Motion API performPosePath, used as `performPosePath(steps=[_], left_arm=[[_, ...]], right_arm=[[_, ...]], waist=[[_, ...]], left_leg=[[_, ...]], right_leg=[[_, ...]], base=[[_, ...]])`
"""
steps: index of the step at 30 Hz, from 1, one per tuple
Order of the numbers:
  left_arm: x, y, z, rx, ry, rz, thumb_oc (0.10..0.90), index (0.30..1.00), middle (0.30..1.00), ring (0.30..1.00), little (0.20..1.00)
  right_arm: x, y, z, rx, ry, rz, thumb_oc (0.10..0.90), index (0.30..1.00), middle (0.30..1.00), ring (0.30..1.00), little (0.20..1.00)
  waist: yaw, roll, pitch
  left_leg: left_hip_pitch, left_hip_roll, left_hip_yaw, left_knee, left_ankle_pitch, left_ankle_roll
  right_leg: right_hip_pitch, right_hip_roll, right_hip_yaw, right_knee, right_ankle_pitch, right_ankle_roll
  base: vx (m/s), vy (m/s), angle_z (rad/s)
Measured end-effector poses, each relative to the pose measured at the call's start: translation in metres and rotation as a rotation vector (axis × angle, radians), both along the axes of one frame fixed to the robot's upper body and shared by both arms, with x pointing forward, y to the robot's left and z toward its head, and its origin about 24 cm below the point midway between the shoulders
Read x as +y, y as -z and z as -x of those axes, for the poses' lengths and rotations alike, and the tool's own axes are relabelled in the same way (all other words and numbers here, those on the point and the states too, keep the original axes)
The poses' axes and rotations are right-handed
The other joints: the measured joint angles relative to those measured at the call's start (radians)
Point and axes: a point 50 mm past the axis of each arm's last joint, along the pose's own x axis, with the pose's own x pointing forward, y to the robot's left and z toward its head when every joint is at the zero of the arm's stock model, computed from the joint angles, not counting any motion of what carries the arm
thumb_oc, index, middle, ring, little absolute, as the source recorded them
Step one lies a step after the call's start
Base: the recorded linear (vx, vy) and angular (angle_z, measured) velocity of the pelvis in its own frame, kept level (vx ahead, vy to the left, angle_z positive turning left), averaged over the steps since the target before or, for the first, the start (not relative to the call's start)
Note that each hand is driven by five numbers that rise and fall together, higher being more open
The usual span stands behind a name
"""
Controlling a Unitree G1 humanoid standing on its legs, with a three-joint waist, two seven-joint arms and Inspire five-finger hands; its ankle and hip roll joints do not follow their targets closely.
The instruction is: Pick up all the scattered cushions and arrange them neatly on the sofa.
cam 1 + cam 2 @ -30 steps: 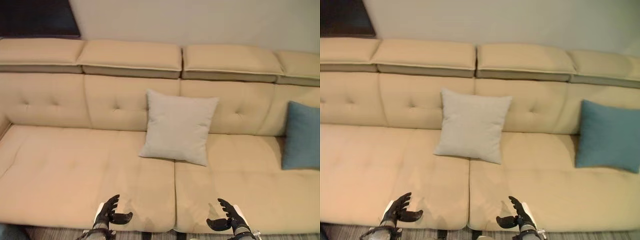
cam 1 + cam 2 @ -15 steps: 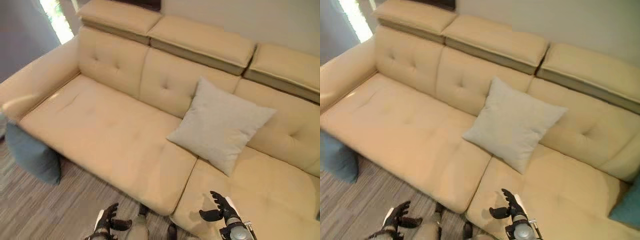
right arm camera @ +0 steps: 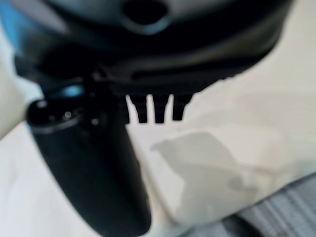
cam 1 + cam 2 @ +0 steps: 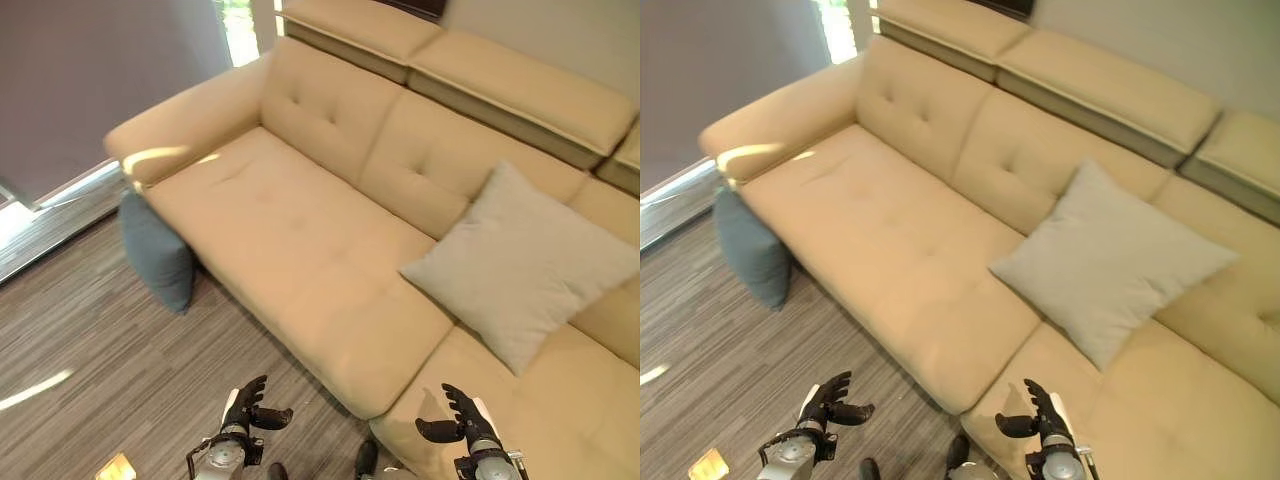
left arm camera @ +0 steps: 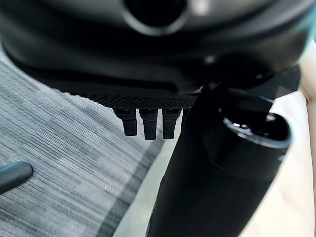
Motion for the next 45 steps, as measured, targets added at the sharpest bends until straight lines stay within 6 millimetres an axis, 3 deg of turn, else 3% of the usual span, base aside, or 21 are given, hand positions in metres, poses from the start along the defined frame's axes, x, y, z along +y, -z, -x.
performPosePath(steps=[2, 4, 5, 6, 8, 9, 16, 19, 21, 23, 26, 28, 31, 33, 35, 36, 37, 39, 40, 43, 45], left_arm=[[0.007, 0.001, 0.002, 0.01, -0.011, -0.017, 0.8, 0.9, 0.9, 0.9, 0.9], [0.021, 0.002, 0.01, 0.038, -0.021, -0.053, 0.8, 0.9, 0.9, 0.9, 0.9], [0.023, 0.003, 0.01, 0.044, -0.024, -0.062, 0.8, 0.9, 0.9, 0.9, 0.9], [0.034, 0.001, 0.011, 0.045, -0.035, -0.091, 0.8, 0.9, 0.9, 0.9, 0.9], [0.048, -0.002, 0.013, 0.05, -0.047, -0.127, 0.8, 0.9, 0.9, 0.9, 0.9], [0.054, -0.001, 0.018, 0.063, -0.056, -0.147, 0.8, 0.9, 0.9, 0.9, 0.9], [0.041, 0.009, 0.038, 0.113, -0.058, -0.115, 0.8, 0.9, 0.9, 0.9, 0.9], [0.03, 0.009, 0.03, 0.095, -0.05, -0.085, 0.8, 0.9, 0.9, 0.9, 0.9], [0.028, 0.006, 0.021, 0.071, -0.045, -0.08, 0.8, 0.9, 0.9, 0.9, 0.9], [0.032, 0.005, 0.019, 0.07, -0.054, -0.086, 0.8, 0.9, 0.9, 0.9, 0.9], [0.03, 0.014, 0.041, 0.135, -0.06, -0.071, 0.8, 0.9, 0.9, 0.9, 0.9], [0.029, 0.016, 0.044, 0.15, -0.063, -0.066, 0.8, 0.9, 0.9, 0.9, 0.9], [0.04, 0.014, 0.042, 0.158, -0.058, -0.099, 0.8, 0.9, 0.9, 0.9, 0.9], [0.041, 0.016, 0.044, 0.182, -0.049, -0.11, 0.8, 0.9, 0.9, 0.9, 0.9], [0.051, 0.013, 0.041, 0.181, -0.043, -0.145, 0.8, 0.9, 0.9, 0.9, 0.9], [0.053, 0.012, 0.04, 0.181, -0.039, -0.156, 0.8, 0.9, 0.9, 0.9, 0.9], [0.056, 0.01, 0.037, 0.172, -0.038, -0.166, 0.8, 0.9, 0.9, 0.9, 0.9], [0.061, 0.007, 0.034, 0.161, -0.037, -0.181, 0.8, 0.9, 0.9, 0.9, 0.9], [0.062, 0.007, 0.034, 0.163, -0.043, -0.182, 0.8, 0.9, 0.9, 0.9, 0.9], [0.055, 0.018, 0.051, 0.244, -0.079, -0.149, 0.8, 0.9, 0.9, 0.9, 0.9], [0.049, 0.022, 0.055, 0.261, -0.068, -0.133, 0.8, 0.9, 0.9, 0.9, 0.9]], right_arm=[[0.004, -0.002, -0.008, -0.013, -0.019, -0.001, 0.8, 0.9, 0.9, 0.9, 0.9], [0.008, -0.004, -0.013, -0.026, -0.031, -0.005, 0.8, 0.9, 0.9, 0.9, 0.9], [0.007, -0.004, -0.014, -0.028, -0.031, -0.003, 0.8, 0.9, 0.9, 0.9, 0.9], [0.011, -0.002, -0.012, -0.016, -0.049, -0.006, 0.8, 0.9, 0.9, 0.9, 0.9], [0.02, 0.002, -0.01, -0.003, -0.066, -0.027, 0.8, 0.9, 0.9, 0.9, 0.9], [0.02, 0.004, -0.012, 0.009, -0.062, -0.026, 0.8, 0.9, 0.9, 0.9, 0.9], [0.024, 0.009, -0.013, 0.057, -0.088, -0.021, 0.8, 0.9, 0.9, 0.9, 0.9], [0.021, 0.009, -0.011, 0.058, -0.089, -0.012, 0.8, 0.9, 0.9, 0.9, 0.9], [0.02, 0.009, -0.009, 0.063, -0.092, -0.007, 0.8, 0.9, 0.9, 0.9, 0.9], [0.022, 0.009, -0.009, 0.057, -0.102, -0.008, 0.8, 0.9, 0.9, 0.9, 0.9], [0.015, 0.006, -0.009, 0.04, -0.068, -0.005, 0.8, 0.9, 0.9, 0.9, 0.9], [0.013, 0.011, -0.001, 0.083, -0.064, 0.005, 0.8, 0.9, 0.9, 0.9, 0.9], [0.026, 0.014, -0.001, 0.084, -0.086, -0.022, 0.8, 0.9, 0.9, 0.9, 0.9], [0.021, 0.012, -0.001, 0.081, -0.07, -0.011, 0.8, 0.9, 0.9, 0.9, 0.9], [0.025, 0.014, 0.003, 0.093, -0.092, -0.013, 0.8, 0.9, 0.9, 0.9, 0.9], [0.026, 0.015, 0.004, 0.093, -0.095, -0.016, 0.8, 0.9, 0.9, 0.9, 0.9], [0.029, 0.015, 0.003, 0.084, -0.08, -0.038, 0.8, 0.9, 0.9, 0.9, 0.9], [0.035, 0.013, -0.001, 0.063, -0.096, -0.055, 0.8, 0.9, 0.9, 0.9, 0.9], [0.039, 0.015, -0.001, 0.071, -0.09, -0.065, 0.8, 0.9, 0.9, 0.9, 0.9], [0.036, 0.017, 0.002, 0.091, -0.084, -0.058, 0.8, 0.9, 0.9, 0.9, 0.9], [0.03, 0.024, 0.02, 0.146, -0.065, -0.048, 0.8, 0.9, 0.9, 0.9, 0.9]], waist=[[0.022, -0.01, -0.002], [0.03, -0.021, -0.006], [0.018, -0.012, -0.004], [-0.013, -0.007, -0.004], [0.008, -0.053, -0.015], [0.005, -0.048, -0.018], [0.061, -0.021, -0.029], [0.058, -0.007, -0.023], [0.063, -0.014, -0.009], [0.052, -0.084, 0.011], [0.017, -0.055, -0.004], [0.009, -0.02, -0.02], [0.014, -0.08, -0.025], [0.007, -0.056, -0.026], [-0.002, -0.075, -0.011], [-0.015, -0.076, -0.003], [-0.024, -0.054, 0.005], [-0.021, -0.062, 0.008], [-0.034, -0.071, 0.006], [-0.053, -0.08, -0.001], [-0.055, -0.077, -0.001]], left_leg=[[-0.012, -0.016, -0.009, -0.011, 0.01, 0.017], [-0.04, -0.051, -0.071, -0.011, 0.021, 0.042], [-0.039, -0.056, -0.123, -0.01, 0.029, 0.055], [-0.06, -0.05, -0.206, -0.028, 0.056, 0.067], [-0.067, -0.079, -0.239, -0.047, 0.075, 0.061], [-0.07, -0.079, -0.285, -0.057, 0.097, 0.051], [-0.103, -0.069, -0.389, -0.045, 0.128, 0.01], [-0.192, -0.082, -0.409, -0.015, 0.182, -0.054], [-0.212, -0.046, -0.223, -0.046, 0.086, -0.037], [-0.23, -0.04, 0.05, 0.021, 0.047, 0.001], [-0.121, -0.002, 0.2, 0.053, 0.043, -0.001], [-0.067, 0.004, 0.168, -0.005, 0.054, 0.028], [-0.043, -0.055, 0.128, -0.01, 0.025, 0.071], [-0.006, -0.076, 0.108, -0.023, -0.012, 0.106], [0.018, -0.133, 0.083, -0.013, -0.027, 0.158], [0.028, -0.152, 0.059, -0.011, -0.037, 0.175], [0.035, -0.146, 0.037, -0.026, -0.025, 0.173], [0.054, -0.165, 0.012, -0.032, -0.056, 0.172], [0.065, -0.181, -0.001, -0.031, -0.043, 0.166], [0.174, -0.213, -0.059, -0.04, -0.145, 0.127], [0.243, -0.218, -0.093, -0.033, -0.162, 0.1]], right_leg=[[-0.034, -0.03, 0.01, 0.041, -0.009, 0.013], [-0.05, -0.05, 0.117, 0.097, -0.028, 0.043], [-0.082, -0.042, 0.217, 0.173, -0.065, 0.039], [-0.119, 0.053, 0.49, 0.253, -0.146, 0.1], [-0.139, 0.079, 0.561, 0.222, -0.15, 0.093], [-0.106, 0.079, 0.532, 0.169, -0.128, 0.029], [0.018, 0.094, 0.382, -0.007, -0.069, 0.014], [0.058, 0.114, 0.262, -0.066, -0.06, -0.012], [0.068, 0.108, 0.167, -0.091, -0.034, -0.063], [0.066, 0.028, 0.095, -0.11, -0.022, -0.067], [0.085, 0.012, 0.009, -0.128, -0.015, -0.041], [0.086, 0.044, -0.003, -0.117, -0.019, -0.021], [0.053, -0.024, 0.083, 0.028, -0.077, 0.049], [-0.089, -0.113, 0.13, 0.418, -0.116, 0.066], [-0.25, -0.18, 0.273, 0.747, -0.027, 0.119], [-0.336, -0.176, 0.35, 0.868, 0.054, 0.111], [-0.396, -0.087, 0.423, 0.83, -0.029, 0.132], [-0.44, -0.004, 0.38, 0.561, -0.086, 0.097], [-0.426, 0.037, 0.329, 0.343, -0.068, 0.071], [-0.43, 0.112, 0.183, 0.06, 0.023, 0.024], [-0.373, 0.116, 0.196, 0.077, 0.063, -0.063]], base=[[-0.05, 0.06, 0.3], [-0.04, 0.081, 0.76], [0.0, 0.049, 1.72], [-0.02, 0.023, 1.69], [-0.02, -0.026, 1.19], [0.02, -0.108, 0.84], [0.0, -0.059, 0.77], [-0.07, 0.005, 1.44], [-0.01, 0.023, 1.4], [0.03, 0.032, 1.22], [0.19, 0.099, 0.84], [0.21, 0.125, 0.62], [0.25, 0.316, 0.36], [0.21, 0.301, 0.37], [0.26, 0.164, 0.36], [0.29, 0.032, 0.69], [0.29, 0.006, 0.63], [0.33, -0.016, 0.54], [0.39, -0.033, 0.72], [0.61, -0.107, 0.65], [0.28, -0.099, 0.69]])
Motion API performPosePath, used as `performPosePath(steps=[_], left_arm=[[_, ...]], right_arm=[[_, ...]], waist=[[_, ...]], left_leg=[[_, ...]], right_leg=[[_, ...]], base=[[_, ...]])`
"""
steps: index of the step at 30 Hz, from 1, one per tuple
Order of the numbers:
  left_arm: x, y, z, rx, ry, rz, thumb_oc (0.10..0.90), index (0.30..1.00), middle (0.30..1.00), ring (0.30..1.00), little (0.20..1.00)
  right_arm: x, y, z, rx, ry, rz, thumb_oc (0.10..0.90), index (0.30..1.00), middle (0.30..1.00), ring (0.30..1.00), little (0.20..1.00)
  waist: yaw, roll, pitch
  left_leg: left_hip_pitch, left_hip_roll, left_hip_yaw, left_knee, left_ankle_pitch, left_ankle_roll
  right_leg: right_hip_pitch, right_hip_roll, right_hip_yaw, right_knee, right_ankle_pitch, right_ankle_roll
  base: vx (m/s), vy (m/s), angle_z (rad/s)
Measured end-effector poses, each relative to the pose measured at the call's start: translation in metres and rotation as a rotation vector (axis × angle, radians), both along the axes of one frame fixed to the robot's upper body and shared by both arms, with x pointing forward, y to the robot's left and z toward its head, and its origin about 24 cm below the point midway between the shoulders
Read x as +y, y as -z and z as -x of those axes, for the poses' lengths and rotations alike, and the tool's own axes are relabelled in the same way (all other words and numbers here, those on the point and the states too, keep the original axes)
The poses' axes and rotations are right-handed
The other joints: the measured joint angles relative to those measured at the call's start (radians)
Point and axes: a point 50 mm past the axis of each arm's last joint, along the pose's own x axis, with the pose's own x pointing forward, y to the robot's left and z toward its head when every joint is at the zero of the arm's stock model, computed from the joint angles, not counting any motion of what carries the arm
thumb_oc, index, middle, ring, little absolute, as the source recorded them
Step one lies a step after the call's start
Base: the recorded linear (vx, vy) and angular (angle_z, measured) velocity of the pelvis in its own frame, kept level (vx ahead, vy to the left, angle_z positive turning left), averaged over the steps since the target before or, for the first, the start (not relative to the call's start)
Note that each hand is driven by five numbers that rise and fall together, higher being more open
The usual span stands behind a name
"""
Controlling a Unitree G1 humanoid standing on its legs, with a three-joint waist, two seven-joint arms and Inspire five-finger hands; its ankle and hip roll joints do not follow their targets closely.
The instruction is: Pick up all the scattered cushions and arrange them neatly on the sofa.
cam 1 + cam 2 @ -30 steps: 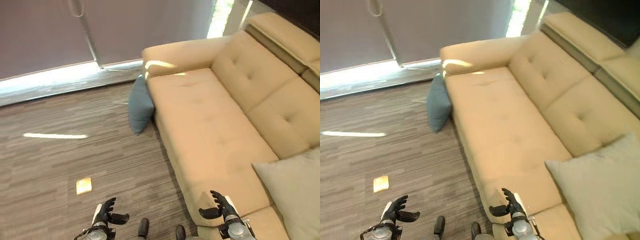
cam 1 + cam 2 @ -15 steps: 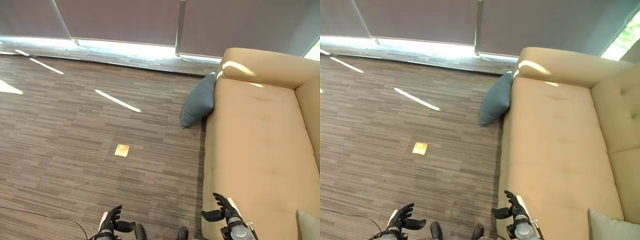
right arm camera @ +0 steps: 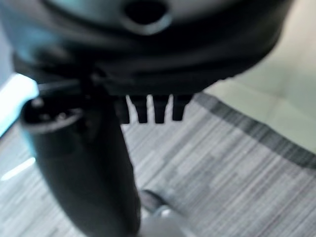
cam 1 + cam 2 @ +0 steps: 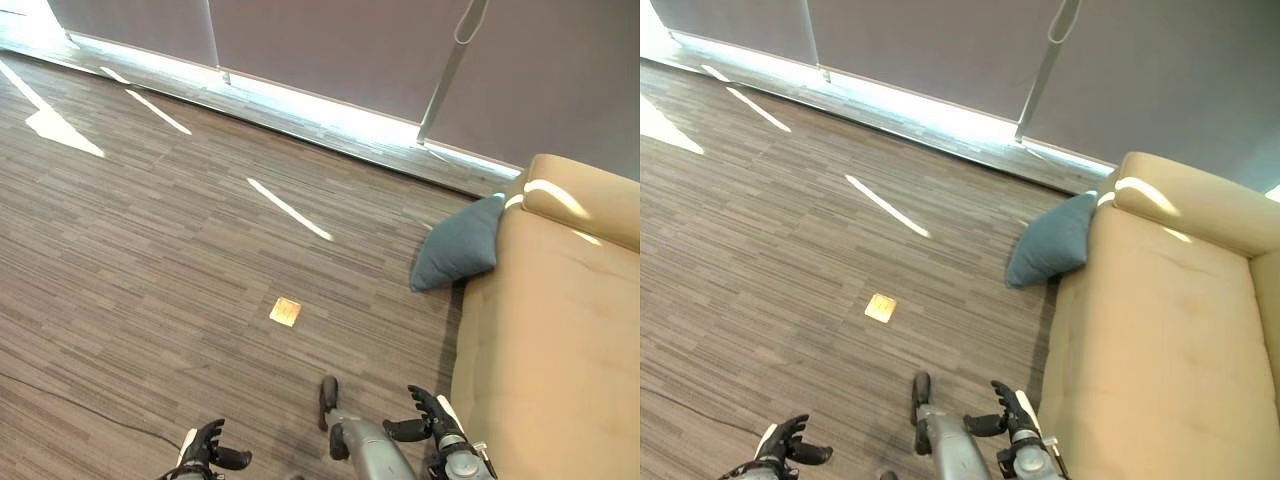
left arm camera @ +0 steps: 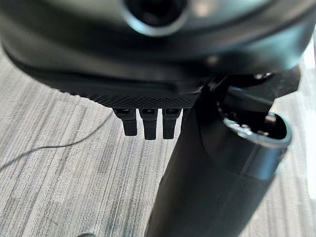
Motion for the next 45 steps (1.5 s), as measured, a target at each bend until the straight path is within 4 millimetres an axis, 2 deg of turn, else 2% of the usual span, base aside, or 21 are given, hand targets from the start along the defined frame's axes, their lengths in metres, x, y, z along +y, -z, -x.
performPosePath(steps=[1, 2, 4, 5, 6, 9, 13, 15, 19, 20, 22, 25, 28, 29, 32, 33, 35, 36, 39, 41, 45], left_arm=[[-0.004, 0.002, 0.003, 0.008, 0.001, 0.014, 0.8, 0.9, 0.9, 0.9, 0.9], [-0.016, 0.005, 0.006, 0.011, 0.004, 0.051, 0.8, 0.9, 0.9, 0.9, 0.9], [-0.018, 0.004, 0.003, -0.002, 0.006, 0.058, 0.8, 0.9, 0.9, 0.9, 0.9], [-0.018, 0.002, 0.001, -0.018, 0.009, 0.06, 0.8, 0.9, 0.9, 0.9, 0.9], [-0.016, 0.0, -0.005, -0.039, 0.015, 0.055, 0.8, 0.9, 0.9, 0.9, 0.9], [-0.01, -0.008, -0.019, -0.091, 0.028, 0.039, 0.8, 0.9, 0.9, 0.9, 0.9], [-0.006, -0.017, -0.04, -0.15, 0.054, 0.027, 0.8, 0.9, 0.9, 0.9, 0.9], [-0.008, -0.017, -0.041, -0.148, 0.073, 0.036, 0.8, 0.9, 0.9, 0.9, 0.9], [-0.018, -0.009, -0.026, -0.101, 0.085, 0.059, 0.8, 0.9, 0.9, 0.9, 0.9], [-0.018, -0.009, -0.026, -0.101, 0.085, 0.059, 0.8, 0.9, 0.9, 0.9, 0.9], [-0.015, -0.002, -0.005, -0.036, 0.066, 0.054, 0.8, 0.9, 0.9, 0.9, 0.9], [-0.007, -0.002, -0.001, -0.017, 0.062, 0.029, 0.8, 0.9, 0.9, 0.9, 0.9], [-0.001, -0.004, -0.006, -0.026, 0.065, 0.012, 0.8, 0.9, 0.9, 0.9, 0.9], [0.002, -0.008, -0.013, -0.047, 0.069, -0.001, 0.8, 0.9, 0.9, 0.9, 0.9], [0.007, -0.01, -0.018, -0.062, 0.061, -0.025, 0.8, 0.9, 0.9, 0.9, 0.9], [0.009, -0.01, -0.015, -0.058, 0.048, -0.028, 0.8, 0.9, 0.9, 0.9, 0.9], [0.007, -0.01, -0.018, -0.066, 0.048, -0.026, 0.8, 0.9, 0.9, 0.9, 0.9], [0.007, -0.009, -0.016, -0.058, 0.036, -0.02, 0.8, 0.9, 0.9, 0.9, 0.9], [0.002, -0.005, -0.01, -0.029, 0.03, -0.005, 0.8, 0.9, 0.9, 0.9, 0.9], [-0.002, -0.002, -0.005, -0.012, 0.03, 0.008, 0.8, 0.9, 0.9, 0.9, 0.9], [-0.011, 0.0, -0.007, -0.017, 0.045, 0.029, 0.8, 0.9, 0.9, 0.9, 0.9]], right_arm=[[-0.003, 0.005, 0.013, 0.039, 0.012, 0.007, 0.8, 0.9, 0.9, 0.9, 0.9], [-0.011, 0.006, 0.02, 0.062, 0.029, 0.024, 0.8, 0.9, 0.9, 0.9, 0.9], [-0.012, 0.005, 0.019, 0.059, 0.027, 0.026, 0.8, 0.9, 0.9, 0.9, 0.9], [-0.014, 0.003, 0.013, 0.041, 0.022, 0.028, 0.8, 0.9, 0.9, 0.9, 0.9], [-0.014, 0.001, 0.008, 0.024, 0.018, 0.028, 0.8, 0.9, 0.9, 0.9, 0.9], [-0.012, -0.005, -0.008, -0.024, 0.005, 0.026, 0.8, 0.9, 0.9, 0.9, 0.9], [-0.013, -0.01, -0.019, -0.049, -0.003, 0.033, 0.8, 0.9, 0.9, 0.9, 0.9], [-0.017, -0.009, -0.016, -0.036, -0.001, 0.05, 0.8, 0.9, 0.9, 0.9, 0.9], [-0.032, -0.009, -0.008, -0.007, -0.012, 0.096, 0.8, 0.9, 0.9, 0.9, 0.9], [-0.032, -0.009, -0.008, -0.007, -0.012, 0.096, 0.8, 0.9, 0.9, 0.9, 0.9], [-0.026, -0.002, 0.008, 0.043, -0.025, 0.089, 0.8, 0.9, 0.9, 0.9, 0.9], [-0.014, 0.003, 0.011, 0.054, -0.034, 0.06, 0.8, 0.9, 0.9, 0.9, 0.9], [-0.003, 0.003, 0.005, 0.042, -0.057, 0.038, 0.8, 0.9, 0.9, 0.9, 0.9], [0.004, 0.0, -0.007, 0.017, -0.09, 0.026, 0.8, 0.9, 0.9, 0.9, 0.9], [0.014, -0.002, -0.014, -0.006, -0.097, 0.0, 0.8, 0.9, 0.9, 0.9, 0.9], [0.017, -0.003, -0.018, -0.021, -0.103, -0.007, 0.8, 0.9, 0.9, 0.9, 0.9], [0.017, -0.004, -0.02, -0.025, -0.104, -0.006, 0.8, 0.9, 0.9, 0.9, 0.9], [0.017, -0.004, -0.022, -0.028, -0.105, -0.004, 0.8, 0.9, 0.9, 0.9, 0.9], [0.014, -0.003, -0.018, -0.01, -0.098, 0.006, 0.8, 0.9, 0.9, 0.9, 0.9], [0.012, 0.0, -0.012, 0.009, -0.091, 0.009, 0.8, 0.9, 0.9, 0.9, 0.9], [-0.001, 0.001, -0.003, 0.037, -0.079, 0.038, 0.8, 0.9, 0.9, 0.9, 0.9]], waist=[[-0.003, 0.003, -0.01], [0.001, 0.048, -0.034], [-0.005, 0.051, -0.035], [-0.004, 0.042, -0.034], [-0.003, 0.035, -0.033], [0.005, 0.0, -0.027], [0.004, -0.047, -0.008], [0.011, -0.032, -0.006], [0.048, 0.063, -0.003], [0.048, 0.063, -0.003], [0.051, 0.05, -0.012], [0.062, 0.018, -0.017], [0.062, 0.012, -0.017], [0.063, 0.015, -0.003], [0.063, 0.002, 0.004], [0.065, 0.004, 0.002], [0.059, 0.0, 0.004], [0.057, -0.005, 0.004], [0.041, -0.01, 0.005], [0.031, -0.004, 0.007], [0.033, 0.03, 0.004]], left_leg=[[0.013, 0.001, -0.015, 0.024, -0.006, -0.01], [0.006, 0.03, -0.02, 0.118, 0.0, -0.035], [-0.041, 0.036, -0.002, 0.27, 0.034, -0.094], [-0.126, 0.043, 0.015, 0.484, 0.059, -0.171], [-0.182, 0.062, 0.04, 0.604, 0.056, -0.173], [-0.292, 0.106, 0.033, 0.639, 0.021, -0.168], [-0.415, 0.148, 0.034, 0.348, 0.025, -0.143], [-0.451, 0.16, -0.004, 0.104, 0.129, -0.153], [-0.462, 0.172, -0.096, 0.055, 0.209, -0.135], [-0.462, 0.172, -0.096, 0.055, 0.209, -0.135], [-0.382, 0.122, -0.091, 0.036, 0.317, -0.056], [-0.327, 0.083, -0.039, -0.011, 0.312, -0.008], [-0.304, 0.073, -0.014, -0.013, 0.294, 0.017], [-0.286, 0.084, 0.016, -0.015, 0.282, 0.033], [-0.251, 0.077, 0.042, -0.028, 0.249, 0.051], [-0.239, 0.081, 0.064, -0.028, 0.245, 0.057], [-0.237, 0.08, 0.065, -0.028, 0.227, 0.044], [-0.241, 0.086, 0.068, -0.028, 0.221, 0.039], [-0.234, 0.091, 0.07, -0.028, 0.205, 0.029], [-0.216, 0.102, 0.05, -0.027, 0.194, 0.005], [-0.177, 0.16, -0.01, -0.009, 0.19, -0.028]], right_leg=[[0.024, -0.001, 0.02, 0.004, 0.071, -0.05], [0.073, 0.013, 0.015, -0.003, 0.1, -0.074], [0.139, 0.011, 0.023, -0.049, 0.094, -0.083], [0.201, 0.01, 0.048, -0.091, 0.087, -0.104], [0.233, 0.011, 0.055, -0.119, 0.086, -0.105], [0.314, 0.01, 0.091, -0.156, 0.067, -0.111], [0.406, -0.023, 0.129, -0.214, 0.038, -0.092], [0.444, -0.025, 0.162, -0.225, 0.012, -0.062], [0.488, 0.01, 0.259, -0.215, -0.045, -0.008], [0.488, 0.01, 0.259, -0.215, -0.045, -0.008], [0.523, -0.039, 0.29, -0.16, -0.133, 0.081], [0.488, -0.089, 0.289, -0.051, -0.195, 0.134], [0.43, -0.097, 0.292, 0.088, -0.23, 0.166], [0.308, -0.093, 0.292, 0.333, -0.254, 0.213], [0.225, -0.112, 0.263, 0.444, -0.26, 0.206], [0.205, -0.129, 0.198, 0.402, -0.262, 0.199], [0.175, -0.13, 0.173, 0.337, -0.261, 0.195], [0.145, -0.123, 0.135, 0.206, -0.228, 0.174], [0.122, -0.12, 0.116, 0.064, -0.065, 0.156], [0.19, -0.101, 0.102, -0.049, 0.053, 0.123], [0.311, -0.047, 0.062, -0.158, 0.064, 0.072]], base=[[0.34, -0.161, 0.59], [0.24, -0.127, 0.44], [0.21, -0.133, 0.18], [0.16, -0.106, -0.1], [0.12, -0.069, -0.3], [0.2, -0.061, -0.38], [0.2, 0.037, -0.28], [0.2, 0.066, -0.43], [0.21, 0.102, -0.67], [0.26, 0.152, -0.87], [0.21, 0.16, -0.54], [0.15, 0.146, -0.43], [0.09, 0.117, -0.37], [0.13, 0.077, -0.36], [0.18, 0.031, -0.39], [0.23, -0.052, -0.41], [0.26, -0.065, -0.26], [0.18, -0.05, -0.22], [0.29, -0.102, -0.06], [0.15, -0.086, 0.17], [0.24, -0.155, 0.27]])
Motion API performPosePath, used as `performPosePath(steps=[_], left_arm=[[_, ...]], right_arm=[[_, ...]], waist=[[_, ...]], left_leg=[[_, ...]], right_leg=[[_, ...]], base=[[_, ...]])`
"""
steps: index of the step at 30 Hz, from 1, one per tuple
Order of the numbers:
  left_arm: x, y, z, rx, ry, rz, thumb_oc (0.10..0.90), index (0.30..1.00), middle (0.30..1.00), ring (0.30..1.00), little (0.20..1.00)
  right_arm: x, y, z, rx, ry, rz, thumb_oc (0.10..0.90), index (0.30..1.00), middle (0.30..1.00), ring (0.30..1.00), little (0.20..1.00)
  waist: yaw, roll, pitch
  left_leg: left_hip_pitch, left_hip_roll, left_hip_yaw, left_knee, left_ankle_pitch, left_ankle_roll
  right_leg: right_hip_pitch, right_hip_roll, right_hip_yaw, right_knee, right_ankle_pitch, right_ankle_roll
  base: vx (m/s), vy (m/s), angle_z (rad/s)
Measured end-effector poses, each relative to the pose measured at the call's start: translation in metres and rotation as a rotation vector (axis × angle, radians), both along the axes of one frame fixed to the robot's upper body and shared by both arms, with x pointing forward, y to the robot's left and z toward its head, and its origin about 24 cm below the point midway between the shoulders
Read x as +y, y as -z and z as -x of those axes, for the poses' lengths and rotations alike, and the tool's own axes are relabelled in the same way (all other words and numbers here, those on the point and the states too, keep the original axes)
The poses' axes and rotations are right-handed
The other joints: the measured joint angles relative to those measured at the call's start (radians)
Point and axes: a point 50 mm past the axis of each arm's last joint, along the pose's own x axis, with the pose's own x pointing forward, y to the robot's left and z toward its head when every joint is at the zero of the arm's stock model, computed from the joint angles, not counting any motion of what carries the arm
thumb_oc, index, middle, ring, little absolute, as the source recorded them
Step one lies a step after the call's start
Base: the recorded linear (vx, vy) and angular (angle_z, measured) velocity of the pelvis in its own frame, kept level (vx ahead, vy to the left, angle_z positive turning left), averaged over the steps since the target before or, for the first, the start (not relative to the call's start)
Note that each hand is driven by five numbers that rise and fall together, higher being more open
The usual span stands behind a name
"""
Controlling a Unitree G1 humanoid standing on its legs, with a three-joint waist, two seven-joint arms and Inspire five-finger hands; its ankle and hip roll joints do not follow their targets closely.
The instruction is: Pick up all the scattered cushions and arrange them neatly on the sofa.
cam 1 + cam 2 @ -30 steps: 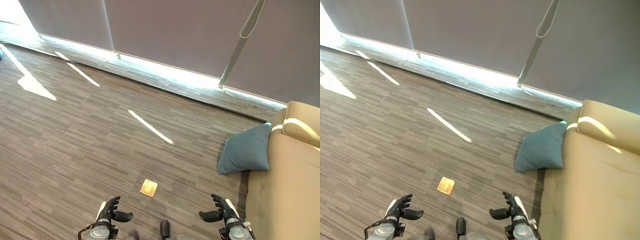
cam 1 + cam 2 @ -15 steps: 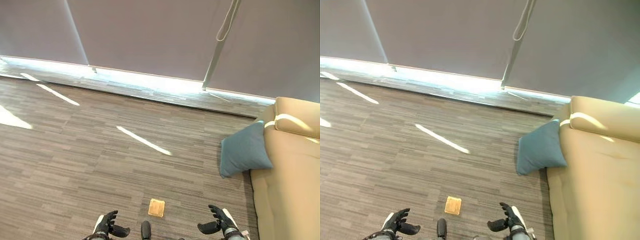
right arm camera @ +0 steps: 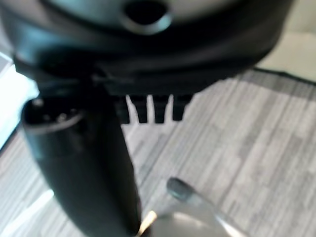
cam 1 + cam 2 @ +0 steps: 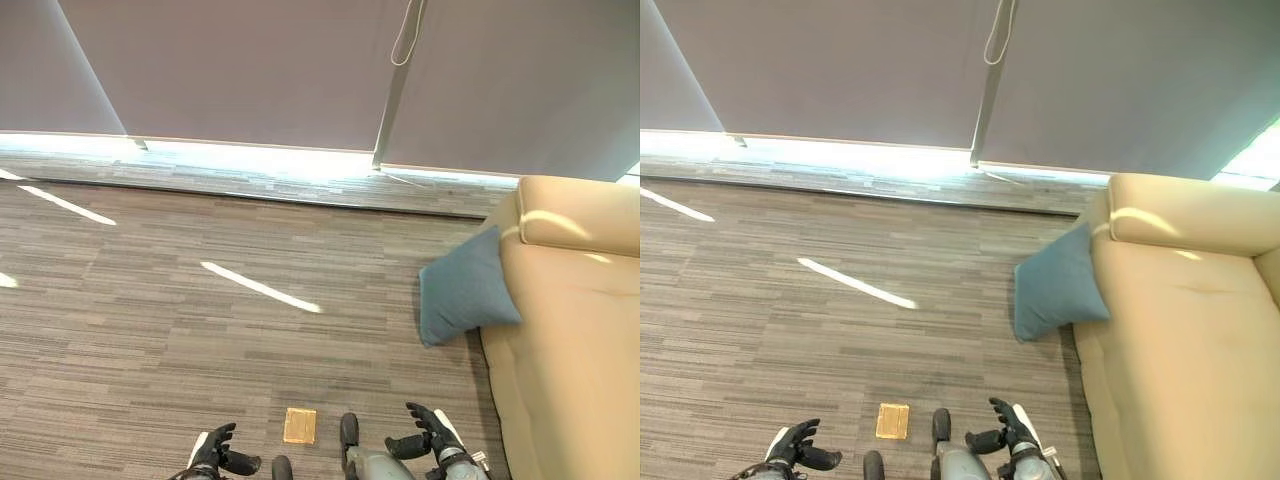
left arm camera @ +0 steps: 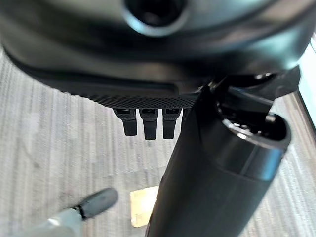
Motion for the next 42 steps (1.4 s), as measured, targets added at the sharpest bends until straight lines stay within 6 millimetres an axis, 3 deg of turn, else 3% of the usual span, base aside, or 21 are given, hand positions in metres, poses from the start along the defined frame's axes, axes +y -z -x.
performPosePath(steps=[3, 4, 7, 10, 12, 15, 17, 19, 21, 25, 26, 28, 30, 31, 32, 33, 36, 37, 39, 41, 42], left_arm=[[-0.005, -0.005, -0.018, -0.048, 0.02, 0.008, 0.8, 0.9, 0.9, 0.9, 0.9], [-0.006, -0.007, -0.024, -0.065, 0.023, 0.01, 0.8, 0.9, 0.9, 0.9, 0.9], [-0.01, -0.005, -0.02, -0.053, 0.025, 0.024, 0.8, 0.9, 0.9, 0.9, 0.9], [-0.011, -0.007, -0.024, -0.073, 0.032, 0.034, 0.8, 0.9, 0.9, 0.9, 0.9], [-0.011, -0.006, -0.021, -0.061, 0.037, 0.037, 0.8, 0.9, 0.9, 0.9, 0.9], [-0.011, -0.004, -0.017, -0.046, 0.03, 0.039, 0.8, 0.9, 0.9, 0.9, 0.9], [-0.01, -0.004, -0.017, -0.047, 0.031, 0.035, 0.8, 0.9, 0.9, 0.9, 0.9], [-0.009, -0.004, -0.014, -0.04, 0.026, 0.033, 0.8, 0.9, 0.9, 0.9, 0.9], [-0.007, 0.0, -0.003, -0.008, 0.017, 0.028, 0.8, 0.9, 0.9, 0.9, 0.9], [0.001, -0.002, -0.006, -0.008, 0.025, 0.004, 0.8, 0.9, 0.9, 0.9, 0.9], [0.003, -0.003, -0.008, -0.013, 0.024, -0.003, 0.8, 0.9, 0.9, 0.9, 0.9], [0.01, -0.005, -0.01, -0.015, 0.028, -0.022, 0.8, 0.9, 0.9, 0.9, 0.9], [0.015, -0.007, -0.01, -0.017, 0.028, -0.037, 0.8, 0.9, 0.9, 0.9, 0.9], [0.016, -0.008, -0.014, -0.029, 0.031, -0.042, 0.8, 0.9, 0.9, 0.9, 0.9], [0.017, -0.009, -0.015, -0.036, 0.029, -0.049, 0.8, 0.9, 0.9, 0.9, 0.9], [0.018, -0.009, -0.013, -0.03, 0.023, -0.052, 0.8, 0.9, 0.9, 0.9, 0.9], [0.016, -0.004, -0.002, 0.001, 0.013, -0.047, 0.8, 0.9, 0.9, 0.9, 0.9], [0.015, -0.003, 0.001, 0.007, 0.008, -0.044, 0.8, 0.9, 0.9, 0.9, 0.9], [0.014, -0.002, 0.003, 0.018, -0.011, -0.039, 0.8, 0.9, 0.9, 0.9, 0.9], [0.015, 0.0, 0.006, 0.031, -0.026, -0.035, 0.8, 0.9, 0.9, 0.9, 0.9], [0.014, 0.001, 0.008, 0.037, -0.025, -0.032, 0.8, 0.9, 0.9, 0.9, 0.9]], right_arm=[[-0.016, -0.005, -0.005, -0.023, 0.043, 0.028, 0.8, 0.9, 0.9, 0.9, 0.9], [-0.02, -0.008, -0.009, -0.035, 0.041, 0.041, 0.8, 0.9, 0.9, 0.9, 0.9], [-0.026, -0.013, -0.017, -0.057, 0.038, 0.059, 0.8, 0.9, 0.9, 0.9, 0.9], [-0.026, -0.012, -0.015, -0.048, 0.033, 0.061, 0.8, 0.9, 0.9, 0.9, 0.9], [-0.024, -0.01, -0.012, -0.038, 0.025, 0.058, 0.8, 0.9, 0.9, 0.9, 0.9], [-0.024, -0.009, -0.011, -0.026, 0.029, 0.06, 0.8, 0.9, 0.9, 0.9, 0.9], [-0.025, -0.006, -0.007, -0.006, 0.035, 0.065, 0.8, 0.9, 0.9, 0.9, 0.9], [-0.026, -0.005, -0.004, 0.007, 0.038, 0.069, 0.8, 0.9, 0.9, 0.9, 0.9], [-0.024, -0.002, 0.002, 0.023, 0.039, 0.065, 0.8, 0.9, 0.9, 0.9, 0.9], [-0.016, 0.003, 0.011, 0.048, 0.024, 0.047, 0.8, 0.9, 0.9, 0.9, 0.9], [-0.012, 0.004, 0.011, 0.051, 0.021, 0.036, 0.8, 0.9, 0.9, 0.9, 0.9], [-0.001, 0.003, 0.003, 0.029, 0.001, 0.01, 0.8, 0.9, 0.9, 0.9, 0.9], [0.004, 0.001, -0.004, 0.009, -0.006, 0.0, 0.8, 0.9, 0.9, 0.9, 0.9], [0.005, 0.001, -0.004, 0.004, -0.001, -0.006, 0.8, 0.9, 0.9, 0.9, 0.9], [0.007, -0.001, -0.009, -0.015, -0.012, -0.01, 0.8, 0.9, 0.9, 0.9, 0.9], [0.009, -0.004, -0.014, -0.034, -0.021, -0.014, 0.8, 0.9, 0.9, 0.9, 0.9], [0.013, -0.009, -0.027, -0.075, -0.037, -0.022, 0.8, 0.9, 0.9, 0.9, 0.9], [0.012, -0.009, -0.025, -0.069, -0.035, -0.019, 0.8, 0.9, 0.9, 0.9, 0.9], [0.01, -0.008, -0.021, -0.062, -0.023, -0.02, 0.8, 0.9, 0.9, 0.9, 0.9], [0.011, -0.008, -0.022, -0.067, -0.022, -0.024, 0.8, 0.9, 0.9, 0.9, 0.9], [0.01, -0.007, -0.019, -0.058, -0.018, -0.023, 0.8, 0.9, 0.9, 0.9, 0.9]], waist=[[-0.002, -0.022, -0.005], [0.006, -0.042, 0.0], [0.004, -0.038, 0.0], [0.001, -0.044, 0.004], [0.003, -0.051, 0.008], [0.013, -0.055, 0.012], [0.028, -0.048, 0.015], [0.034, -0.027, 0.011], [0.03, -0.02, 0.0], [0.028, -0.022, -0.007], [0.03, -0.017, -0.006], [0.027, 0.001, 0.005], [0.023, -0.002, 0.012], [0.022, -0.006, 0.013], [0.028, -0.012, 0.017], [0.028, -0.017, 0.016], [0.027, -0.017, 0.02], [0.017, -0.025, 0.024], [0.003, -0.033, 0.022], [-0.005, -0.036, 0.022], [-0.01, -0.049, 0.016]], left_leg=[[-0.121, -0.01, -0.012, 0.246, -0.022, -0.099], [-0.2, -0.018, 0.001, 0.399, -0.026, -0.126], [-0.237, 0.005, 0.024, 0.499, -0.04, -0.127], [-0.24, 0.02, 0.066, 0.398, -0.039, -0.118], [-0.227, 0.008, 0.085, 0.244, -0.033, -0.114], [-0.246, -0.011, 0.043, 0.121, 0.001, -0.102], [-0.258, -0.016, 0.039, 0.107, 0.021, -0.107], [-0.257, -0.02, 0.039, 0.085, 0.08, -0.095], [-0.191, -0.045, 0.05, 0.042, 0.159, -0.051], [-0.153, -0.098, 0.071, 0.008, 0.151, -0.004], [-0.142, -0.098, 0.082, -0.007, 0.147, 0.002], [-0.113, -0.08, 0.096, -0.002, 0.13, 0.035], [-0.092, -0.08, 0.098, -0.004, 0.12, 0.048], [-0.081, -0.082, 0.1, -0.005, 0.114, 0.054], [-0.062, -0.084, 0.12, -0.01, 0.089, 0.078], [-0.048, -0.086, 0.133, -0.018, 0.081, 0.074], [-0.027, -0.08, 0.174, -0.019, 0.039, 0.034], [-0.019, -0.081, 0.183, -0.019, 0.033, 0.031], [-0.006, -0.08, 0.178, -0.018, -0.017, 0.051], [0.01, -0.073, 0.18, -0.018, -0.017, 0.05], [0.043, -0.074, 0.179, -0.019, -0.043, 0.024]], right_leg=[[0.055, -0.015, -0.018, -0.067, -0.009, -0.012], [0.061, -0.035, -0.019, -0.067, 0.001, -0.062], [0.092, -0.022, -0.02, -0.069, -0.032, -0.106], [0.118, -0.011, -0.044, -0.068, -0.047, -0.125], [0.129, -0.004, -0.038, -0.069, -0.066, -0.117], [0.144, 0.008, -0.027, -0.068, -0.077, -0.112], [0.166, 0.015, -0.011, -0.069, -0.103, -0.112], [0.209, 0.014, 0.027, -0.069, -0.129, -0.082], [0.244, -0.001, 0.07, -0.068, -0.153, -0.039], [0.222, -0.063, 0.097, 0.006, -0.196, 0.03], [0.191, -0.065, 0.103, 0.066, -0.211, 0.044], [0.052, -0.057, 0.139, 0.375, -0.266, 0.11], [-0.049, -0.063, 0.156, 0.604, -0.278, 0.144], [-0.088, -0.067, 0.156, 0.651, -0.286, 0.154], [-0.131, -0.075, 0.138, 0.651, -0.288, 0.147], [-0.153, -0.084, 0.109, 0.642, -0.298, 0.127], [-0.199, -0.098, 0.025, 0.499, -0.289, 0.098], [-0.22, -0.097, 0.001, 0.377, -0.243, 0.075], [-0.256, -0.088, -0.016, 0.283, -0.174, 0.079], [-0.256, -0.077, -0.018, 0.197, -0.138, 0.078], [-0.247, -0.084, -0.016, 0.14, -0.096, 0.077]], base=[[0.13, -0.152, 0.4], [0.16, -0.108, 0.0], [0.14, -0.053, 0.06], [0.21, -0.011, 0.15], [0.19, 0.02, 0.05], [0.18, 0.037, -0.13], [0.21, 0.083, -0.33], [0.26, 0.139, -0.59], [0.25, 0.153, -0.48], [0.16, 0.156, -0.24], [0.07, 0.106, -0.34], [0.05, 0.089, -0.35], [0.11, 0.06, 0.03], [0.3, 0.079, -0.03], [0.34, 0.034, -0.26], [0.35, -0.014, -0.48], [0.25, -0.046, -0.46], [0.36, -0.072, -0.23], [0.28, -0.063, -0.13], [0.29, -0.105, -0.08], [0.42, -0.157, 0.07]])
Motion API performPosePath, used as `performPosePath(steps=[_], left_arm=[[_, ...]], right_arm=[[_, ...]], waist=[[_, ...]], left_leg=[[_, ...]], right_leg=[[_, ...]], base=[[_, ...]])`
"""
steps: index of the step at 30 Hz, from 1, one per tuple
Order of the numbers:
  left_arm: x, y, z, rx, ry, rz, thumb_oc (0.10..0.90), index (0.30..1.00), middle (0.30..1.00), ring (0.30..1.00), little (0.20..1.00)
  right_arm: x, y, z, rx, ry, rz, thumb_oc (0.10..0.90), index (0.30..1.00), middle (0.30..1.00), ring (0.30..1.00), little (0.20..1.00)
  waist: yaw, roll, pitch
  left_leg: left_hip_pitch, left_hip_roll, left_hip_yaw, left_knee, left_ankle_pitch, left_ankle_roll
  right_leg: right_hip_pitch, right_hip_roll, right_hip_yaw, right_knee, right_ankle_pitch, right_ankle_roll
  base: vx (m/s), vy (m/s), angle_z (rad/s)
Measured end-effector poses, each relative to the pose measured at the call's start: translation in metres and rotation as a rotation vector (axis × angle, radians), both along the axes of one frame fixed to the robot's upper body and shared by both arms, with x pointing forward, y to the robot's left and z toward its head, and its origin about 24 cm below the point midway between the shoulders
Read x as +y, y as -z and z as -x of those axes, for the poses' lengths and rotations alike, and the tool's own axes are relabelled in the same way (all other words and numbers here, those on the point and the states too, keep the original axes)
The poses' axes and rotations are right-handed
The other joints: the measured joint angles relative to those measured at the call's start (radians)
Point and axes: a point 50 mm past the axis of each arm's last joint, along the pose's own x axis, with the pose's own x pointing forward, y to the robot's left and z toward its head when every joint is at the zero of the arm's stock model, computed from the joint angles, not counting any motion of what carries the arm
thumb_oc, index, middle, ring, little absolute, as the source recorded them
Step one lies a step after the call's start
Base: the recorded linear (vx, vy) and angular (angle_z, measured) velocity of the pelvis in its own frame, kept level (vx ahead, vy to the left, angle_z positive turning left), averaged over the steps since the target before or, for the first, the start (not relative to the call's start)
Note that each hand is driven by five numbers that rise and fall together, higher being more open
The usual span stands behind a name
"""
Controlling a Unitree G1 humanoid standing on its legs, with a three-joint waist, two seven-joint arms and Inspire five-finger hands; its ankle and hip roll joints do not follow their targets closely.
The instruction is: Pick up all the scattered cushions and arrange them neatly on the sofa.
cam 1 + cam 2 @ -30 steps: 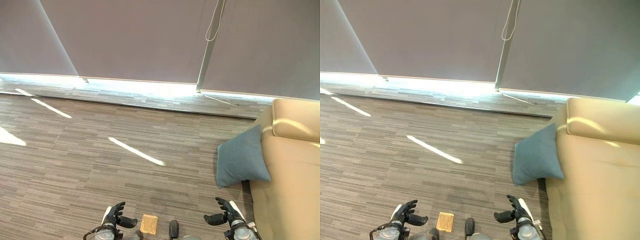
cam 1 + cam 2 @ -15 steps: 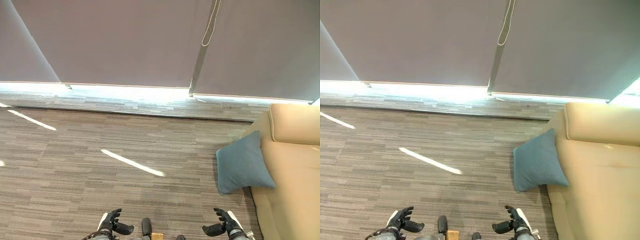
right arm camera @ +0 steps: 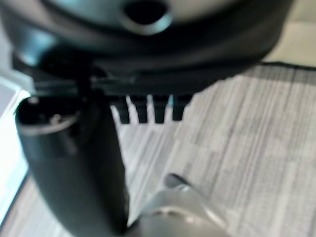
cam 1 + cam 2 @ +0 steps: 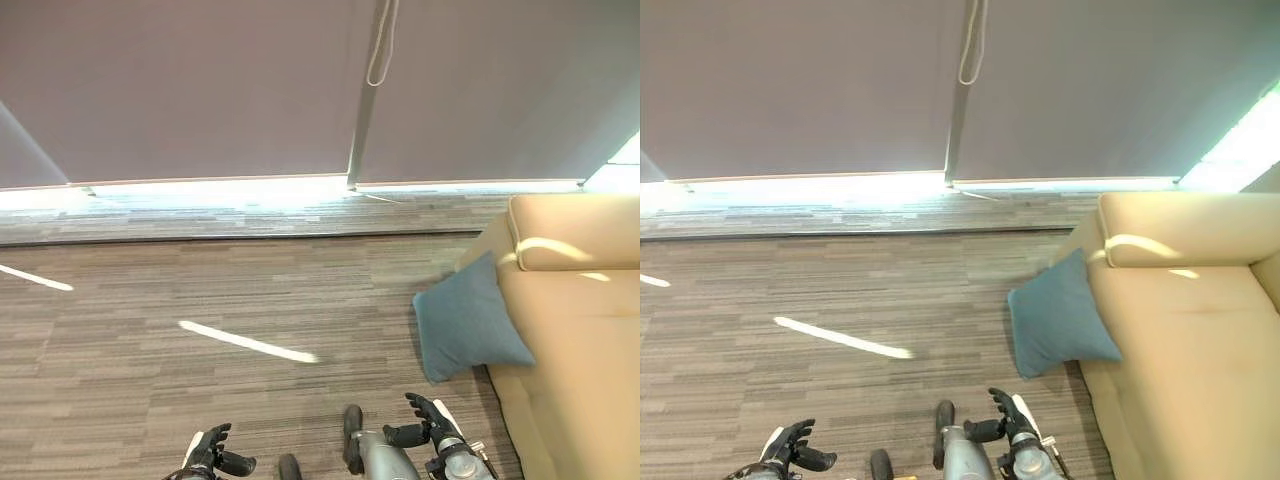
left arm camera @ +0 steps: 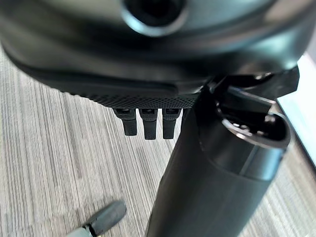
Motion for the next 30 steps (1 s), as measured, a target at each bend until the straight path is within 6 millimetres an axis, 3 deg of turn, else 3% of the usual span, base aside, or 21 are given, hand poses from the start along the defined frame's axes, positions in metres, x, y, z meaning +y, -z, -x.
performPosePath(steps=[1, 2, 3, 4, 5, 6, 7, 9, 10, 11, 13, 17, 18, 19, 22, 24, 25, 27, 28, 30], left_arm=[[-0.001, 0.001, 0.002, 0.006, 0.003, 0.005, 0.8, 0.9, 0.9, 0.9, 0.9], [-0.003, 0.002, 0.004, 0.011, 0.005, 0.012, 0.8, 0.9, 0.9, 0.9, 0.9], [-0.006, 0.003, 0.005, 0.015, 0.009, 0.02, 0.8, 0.9, 0.9, 0.9, 0.9], [-0.009, 0.003, 0.004, 0.009, 0.011, 0.031, 0.8, 0.9, 0.9, 0.9, 0.9], [-0.009, 0.003, 0.003, 0.004, 0.014, 0.032, 0.8, 0.9, 0.9, 0.9, 0.9], [-0.01, 0.003, 0.001, 0.003, 0.015, 0.035, 0.8, 0.9, 0.9, 0.9, 0.9], [-0.013, 0.003, 0.0, -0.002, 0.016, 0.042, 0.8, 0.9, 0.9, 0.9, 0.9], [-0.017, 0.002, -0.006, -0.018, 0.03, 0.047, 0.8, 0.9, 0.9, 0.9, 0.9], [-0.016, 0.001, -0.006, -0.026, 0.02, 0.056, 0.8, 0.9, 0.9, 0.9, 0.9], [-0.013, -0.002, -0.012, -0.043, 0.027, 0.043, 0.8, 0.9, 0.9, 0.9, 0.9], [-0.015, -0.004, -0.019, -0.068, 0.036, 0.046, 0.8, 0.9, 0.9, 0.9, 0.9], [-0.017, -0.005, -0.019, -0.076, 0.04, 0.051, 0.8, 0.9, 0.9, 0.9, 0.9], [-0.016, -0.005, -0.018, -0.074, 0.04, 0.05, 0.8, 0.9, 0.9, 0.9, 0.9], [-0.017, -0.005, -0.02, -0.081, 0.033, 0.056, 0.8, 0.9, 0.9, 0.9, 0.9], [-0.016, -0.005, -0.02, -0.084, 0.013, 0.062, 0.8, 0.9, 0.9, 0.9, 0.9], [-0.016, -0.004, -0.02, -0.077, 0.008, 0.062, 0.8, 0.9, 0.9, 0.9, 0.9], [-0.02, 0.0, -0.009, -0.044, 0.0, 0.071, 0.8, 0.9, 0.9, 0.9, 0.9], [-0.02, 0.003, -0.003, -0.022, -0.006, 0.07, 0.8, 0.9, 0.9, 0.9, 0.9], [-0.019, 0.001, -0.006, -0.035, 0.002, 0.067, 0.8, 0.9, 0.9, 0.9, 0.9], [-0.018, 0.0, -0.009, -0.04, 0.001, 0.065, 0.8, 0.9, 0.9, 0.9, 0.9]], right_arm=[[-0.001, 0.003, 0.006, 0.019, 0.006, 0.002, 0.8, 0.9, 0.9, 0.9, 0.9], [-0.003, 0.004, 0.011, 0.033, 0.011, 0.007, 0.8, 0.9, 0.9, 0.9, 0.9], [-0.006, 0.005, 0.015, 0.041, 0.015, 0.011, 0.8, 0.9, 0.9, 0.9, 0.9], [-0.009, 0.006, 0.018, 0.052, 0.02, 0.022, 0.8, 0.9, 0.9, 0.9, 0.9], [-0.01, 0.006, 0.016, 0.051, 0.022, 0.026, 0.8, 0.9, 0.9, 0.9, 0.9], [-0.012, 0.005, 0.015, 0.05, 0.023, 0.029, 0.8, 0.9, 0.9, 0.9, 0.9], [-0.015, 0.004, 0.014, 0.043, 0.02, 0.038, 0.8, 0.9, 0.9, 0.9, 0.9], [-0.022, 0.001, 0.009, 0.034, 0.022, 0.058, 0.8, 0.9, 0.9, 0.9, 0.9], [-0.023, 0.0, 0.007, 0.031, 0.02, 0.062, 0.8, 0.9, 0.9, 0.9, 0.9], [-0.025, -0.002, 0.004, 0.019, 0.022, 0.069, 0.8, 0.9, 0.9, 0.9, 0.9], [-0.029, -0.002, 0.004, 0.032, 0.022, 0.081, 0.8, 0.9, 0.9, 0.9, 0.9], [-0.031, 0.001, 0.009, 0.059, 0.02, 0.088, 0.8, 0.9, 0.9, 0.9, 0.9], [-0.031, 0.001, 0.01, 0.062, 0.017, 0.09, 0.8, 0.9, 0.9, 0.9, 0.9], [-0.032, 0.001, 0.009, 0.063, 0.019, 0.093, 0.8, 0.9, 0.9, 0.9, 0.9], [-0.032, 0.001, 0.008, 0.062, 0.017, 0.095, 0.8, 0.9, 0.9, 0.9, 0.9], [-0.031, 0.0, 0.005, 0.056, 0.018, 0.095, 0.8, 0.9, 0.9, 0.9, 0.9], [-0.034, -0.003, 0.002, 0.041, 0.014, 0.101, 0.8, 0.9, 0.9, 0.9, 0.9], [-0.032, -0.001, 0.005, 0.053, 0.015, 0.098, 0.8, 0.9, 0.9, 0.9, 0.9], [-0.029, 0.002, 0.011, 0.066, 0.011, 0.088, 0.8, 0.9, 0.9, 0.9, 0.9], [-0.028, 0.003, 0.014, 0.076, 0.01, 0.084, 0.8, 0.9, 0.9, 0.9, 0.9]], waist=[[-0.004, -0.004, -0.003], [-0.007, 0.013, -0.012], [-0.017, 0.033, -0.023], [-0.015, 0.052, -0.033], [-0.008, 0.051, -0.033], [-0.018, 0.041, -0.036], [-0.016, 0.032, -0.042], [-0.011, 0.021, -0.036], [0.004, 0.015, -0.038], [0.009, 0.004, -0.037], [0.012, -0.001, -0.034], [0.024, 0.0, -0.031], [0.028, 0.002, -0.032], [0.036, 0.001, -0.027], [0.045, 0.0, -0.024], [0.042, 0.006, -0.022], [0.056, 0.055, -0.028], [0.055, 0.063, -0.034], [0.052, 0.062, -0.035], [0.044, 0.062, -0.036]], left_leg=[[0.042, 0.008, -0.021, 0.0, -0.03, -0.025], [0.055, 0.029, -0.042, 0.005, -0.054, -0.027], [0.064, 0.057, -0.065, 0.019, -0.066, -0.033], [0.071, 0.09, -0.095, 0.089, -0.049, -0.063], [0.057, 0.108, -0.095, 0.165, -0.052, -0.079], [0.014, 0.121, -0.091, 0.286, -0.064, -0.118], [-0.039, 0.127, -0.086, 0.409, -0.066, -0.148], [-0.188, 0.143, -0.141, 0.752, 0.037, -0.236], [-0.227, 0.149, -0.142, 0.834, 0.033, -0.227], [-0.301, 0.139, -0.148, 0.848, 0.0, -0.191], [-0.343, 0.132, -0.134, 0.716, -0.022, -0.153], [-0.376, 0.097, -0.156, 0.37, -0.003, -0.146], [-0.369, 0.078, -0.195, 0.263, 0.018, -0.147], [-0.37, 0.057, -0.252, 0.161, 0.052, -0.141], [-0.384, 0.016, -0.322, 0.133, 0.093, -0.12], [-0.35, -0.004, -0.344, 0.088, 0.116, -0.08], [-0.29, 0.025, -0.336, 0.065, 0.11, -0.046], [-0.259, 0.025, -0.309, 0.066, 0.182, -0.027], [-0.23, 0.01, -0.277, 0.058, 0.171, 0.005], [-0.207, 0.003, -0.251, 0.034, 0.162, 0.013]], right_leg=[[0.029, 0.003, -0.005, 0.001, 0.049, -0.034], [0.044, 0.019, -0.013, 0.01, 0.063, -0.051], [0.06, 0.042, -0.02, 0.016, 0.062, -0.055], [0.104, 0.086, -0.027, 0.007, 0.038, -0.098], [0.147, 0.1, -0.029, -0.022, 0.032, -0.116], [0.186, 0.101, -0.034, -0.057, 0.045, -0.124], [0.219, 0.105, -0.028, -0.09, 0.048, -0.162], [0.279, 0.124, -0.005, -0.135, 0.043, -0.208], [0.292, 0.127, 0.011, -0.14, 0.045, -0.209], [0.332, 0.133, 0.052, -0.162, 0.023, -0.215], [0.379, 0.142, 0.08, -0.201, 0.028, -0.225], [0.437, 0.171, 0.141, -0.207, 0.008, -0.198], [0.449, 0.179, 0.17, -0.207, -0.014, -0.174], [0.467, 0.191, 0.202, -0.207, -0.019, -0.18], [0.505, 0.191, 0.251, -0.207, -0.037, -0.166], [0.534, 0.183, 0.31, -0.205, -0.049, -0.15], [0.562, 0.205, 0.347, -0.194, -0.072, -0.129], [0.577, 0.199, 0.372, -0.162, -0.115, -0.142], [0.545, 0.179, 0.357, -0.068, -0.164, -0.097], [0.506, 0.17, 0.357, 0.018, -0.199, -0.057]], base=[[0.33, -0.115, 0.17], [0.34, -0.126, 0.32], [0.27, -0.165, 0.36], [0.27, -0.166, 0.26], [0.24, -0.183, 0.17], [0.24, -0.175, 0.0], [0.24, -0.174, 0.0], [0.2, -0.108, -0.35], [0.34, -0.091, -0.72], [0.26, -0.049, -0.68], [0.29, -0.006, -0.58], [0.28, 0.046, -0.78], [0.24, 0.059, -0.84], [0.18, 0.049, -0.9], [0.24, 0.134, -0.82], [0.24, 0.175, -1.1], [0.26, 0.192, -1.45], [0.22, 0.183, -1.13], [0.19, 0.163, -0.64], [0.13, 0.133, -0.5]])
